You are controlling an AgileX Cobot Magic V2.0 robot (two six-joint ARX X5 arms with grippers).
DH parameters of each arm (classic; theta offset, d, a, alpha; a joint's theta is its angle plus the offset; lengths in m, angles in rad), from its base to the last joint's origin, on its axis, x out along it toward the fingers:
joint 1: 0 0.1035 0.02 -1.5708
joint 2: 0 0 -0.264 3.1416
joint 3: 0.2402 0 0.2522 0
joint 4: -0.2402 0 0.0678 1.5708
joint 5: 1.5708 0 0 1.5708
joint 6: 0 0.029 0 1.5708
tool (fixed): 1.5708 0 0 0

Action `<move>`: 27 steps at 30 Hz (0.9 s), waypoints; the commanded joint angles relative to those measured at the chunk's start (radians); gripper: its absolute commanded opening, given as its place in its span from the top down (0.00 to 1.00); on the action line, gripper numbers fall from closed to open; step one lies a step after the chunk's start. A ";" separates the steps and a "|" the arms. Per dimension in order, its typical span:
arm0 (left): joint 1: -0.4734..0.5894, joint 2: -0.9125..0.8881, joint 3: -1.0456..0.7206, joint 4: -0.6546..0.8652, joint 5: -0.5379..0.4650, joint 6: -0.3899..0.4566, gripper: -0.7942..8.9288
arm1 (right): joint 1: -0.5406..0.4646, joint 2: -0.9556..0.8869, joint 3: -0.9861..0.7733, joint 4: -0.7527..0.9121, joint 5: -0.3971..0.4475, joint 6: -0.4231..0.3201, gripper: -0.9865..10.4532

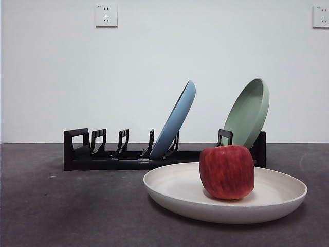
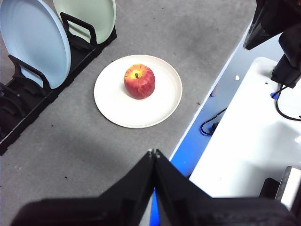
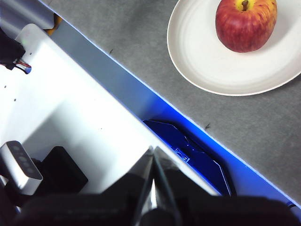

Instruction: Take the yellow plate from the plate rack,put the plate on the table,take the apple from the table,put the apple in the plate

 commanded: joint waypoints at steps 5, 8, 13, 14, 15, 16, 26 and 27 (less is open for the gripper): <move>0.004 0.001 -0.004 0.012 -0.018 0.004 0.92 | 0.002 -0.002 -0.001 0.005 0.002 0.005 0.91; 0.054 -0.003 -0.004 0.068 -0.131 0.038 0.92 | 0.002 -0.002 -0.001 0.005 0.002 0.005 0.91; 0.310 -0.048 -0.042 0.362 -0.176 0.245 0.92 | 0.002 -0.002 -0.001 0.005 0.002 0.005 0.91; 0.373 -0.064 -0.064 0.425 -0.141 0.269 0.92 | 0.002 -0.002 -0.001 0.005 0.002 0.005 0.91; 0.447 -0.088 -0.097 0.502 -0.088 0.290 0.92 | 0.002 -0.002 -0.001 0.005 0.002 0.005 0.91; 0.522 -0.114 -0.135 0.577 -0.027 0.307 0.92 | 0.002 -0.002 -0.001 0.005 0.002 0.005 0.91; 1.009 -0.382 -0.552 0.976 0.134 0.328 0.92 | 0.002 -0.002 -0.001 0.005 0.004 0.005 0.91; 1.036 -0.410 -0.590 0.977 0.134 0.328 0.92 | 0.002 -0.002 -0.001 0.005 0.004 0.005 0.91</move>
